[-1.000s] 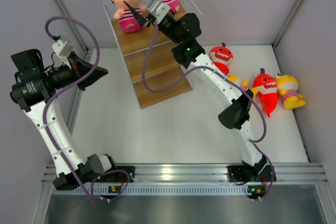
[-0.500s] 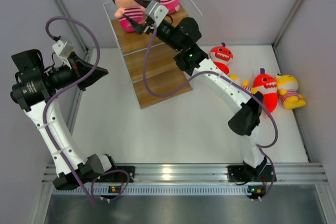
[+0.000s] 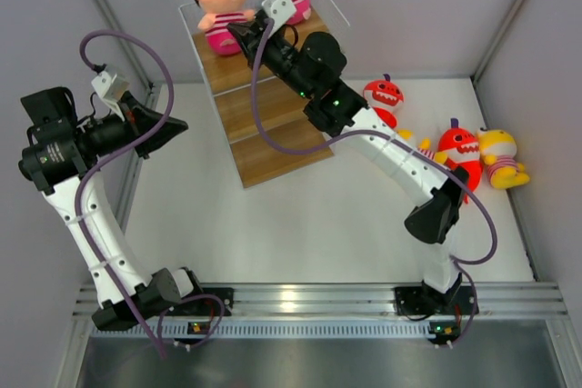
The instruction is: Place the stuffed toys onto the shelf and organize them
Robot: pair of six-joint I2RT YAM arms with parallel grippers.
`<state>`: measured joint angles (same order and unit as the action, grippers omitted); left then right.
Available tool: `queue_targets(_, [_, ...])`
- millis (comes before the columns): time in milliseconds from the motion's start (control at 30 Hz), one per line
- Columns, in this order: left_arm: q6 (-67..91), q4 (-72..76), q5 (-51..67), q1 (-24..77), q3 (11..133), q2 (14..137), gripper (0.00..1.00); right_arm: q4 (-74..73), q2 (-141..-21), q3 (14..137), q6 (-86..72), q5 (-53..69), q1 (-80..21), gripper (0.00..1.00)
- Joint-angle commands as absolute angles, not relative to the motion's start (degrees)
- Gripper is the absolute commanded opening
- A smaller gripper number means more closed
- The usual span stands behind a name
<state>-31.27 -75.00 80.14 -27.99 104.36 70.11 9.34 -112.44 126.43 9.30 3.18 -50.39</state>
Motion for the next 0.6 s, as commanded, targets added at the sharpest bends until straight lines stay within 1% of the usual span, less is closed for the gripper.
queue_targets(0, [-32.26,-73.56,82.00,-28.30,103.80,69.08,0.02,5.01,-112.15,128.85,5.36,-2.29,-50.63,0.00])
queue_targets(167, [-32.61,-73.56,82.00,-28.30,103.27,69.17,0.02,4.57,-113.90,129.55,4.31,-3.25,-50.63,0.00])
queue_targets(567, [-32.87,-73.48,81.65,-28.30,102.92,69.17,0.02,4.21,-120.14,136.14,4.83,-4.31,-50.54,0.00])
